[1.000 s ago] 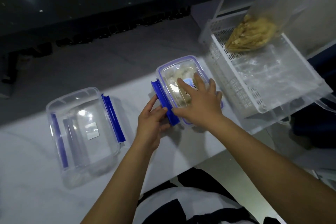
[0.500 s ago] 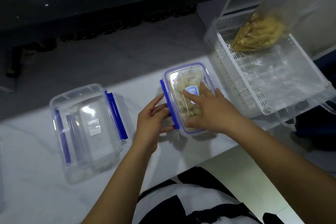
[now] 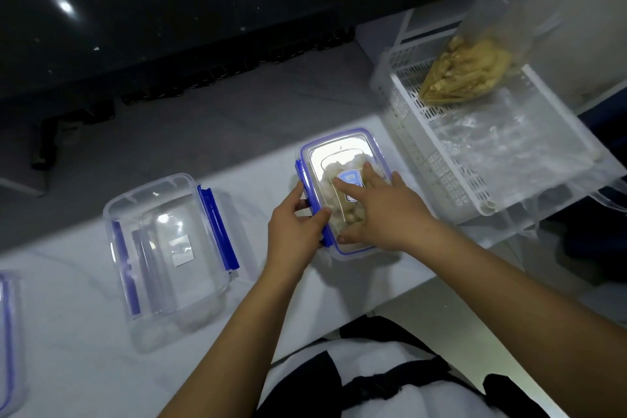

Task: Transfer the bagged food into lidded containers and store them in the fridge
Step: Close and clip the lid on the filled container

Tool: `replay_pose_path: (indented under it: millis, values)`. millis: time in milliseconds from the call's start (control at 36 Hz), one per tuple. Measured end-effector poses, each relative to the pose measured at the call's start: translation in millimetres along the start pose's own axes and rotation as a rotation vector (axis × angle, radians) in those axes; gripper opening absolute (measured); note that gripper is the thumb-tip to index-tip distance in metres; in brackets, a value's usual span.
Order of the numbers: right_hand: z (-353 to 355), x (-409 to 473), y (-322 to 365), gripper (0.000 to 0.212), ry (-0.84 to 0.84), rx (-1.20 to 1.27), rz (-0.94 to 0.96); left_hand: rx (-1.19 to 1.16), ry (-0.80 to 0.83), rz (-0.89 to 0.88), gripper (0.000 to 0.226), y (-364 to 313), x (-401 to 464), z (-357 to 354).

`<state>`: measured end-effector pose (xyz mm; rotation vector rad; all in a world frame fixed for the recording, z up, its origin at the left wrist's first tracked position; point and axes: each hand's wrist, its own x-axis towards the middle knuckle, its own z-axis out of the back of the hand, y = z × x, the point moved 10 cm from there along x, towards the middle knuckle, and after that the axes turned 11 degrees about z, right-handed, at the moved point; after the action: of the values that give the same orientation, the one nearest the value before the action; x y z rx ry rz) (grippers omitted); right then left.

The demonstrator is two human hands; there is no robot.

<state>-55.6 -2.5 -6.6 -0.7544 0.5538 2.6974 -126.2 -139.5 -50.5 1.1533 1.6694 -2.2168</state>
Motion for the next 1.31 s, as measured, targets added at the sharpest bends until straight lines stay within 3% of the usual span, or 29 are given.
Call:
replay_pose_path:
  millis: [139, 278, 333, 389, 444, 528, 722, 972, 1222, 1306]
  values:
    - [15.0, -6.5, -5.7, 0.088, -0.115, 0.009, 0.076, -0.014, 0.076, 0.049, 0.082, 5.4, -6.2, -6.8]
    - [47.9, -18.8, -70.5, 0.081, -0.508, 0.708, -0.033, 0.008, 0.088, 0.073, 0.087, 7.2, -8.4, -3.0]
    - [31.2, -15.9, -93.9, 0.082, -0.443, 0.932, -0.174, 0.031, 0.101, 0.083, 0.084, 6.4, -8.3, 1.3]
    - [0.6, -11.8, -97.6, 0.082, -0.259, 1.106, -0.279, 0.054, 0.110, 0.091, 0.080, 6.9, -8.4, 7.1]
    - [-22.9, -11.1, -90.1, 0.078, -0.131, 1.213, -0.308, 0.082, 0.115, 0.106, 0.079, 10.2, -8.7, 13.9]
    - [-40.3, -11.3, -78.6, 0.072, -0.085, 1.371, -0.300, 0.093, 0.120, 0.130, 0.079, 17.0, -11.4, 22.4]
    - [-20.8, -10.9, -79.3, 0.044, -0.351, 1.138, -0.196, 0.098, 0.088, 0.145, 0.081, 23.4, -17.4, 27.6]
    - [-13.3, -5.7, -74.4, 0.048, -0.377, 0.904, -0.184, 0.127, 0.044, 0.143, 0.083, 22.8, -17.1, 28.9]
    - [-12.7, -6.8, -79.1, 0.055, -0.392, 0.946, -0.185, 0.108, 0.063, 0.125, 0.083, 22.7, -16.3, 27.8]
    - [-0.5, -11.9, -80.0, 0.047, -0.478, 0.848, -0.162, 0.051, 0.062, 0.111, 0.083, 22.9, -17.1, 21.3]
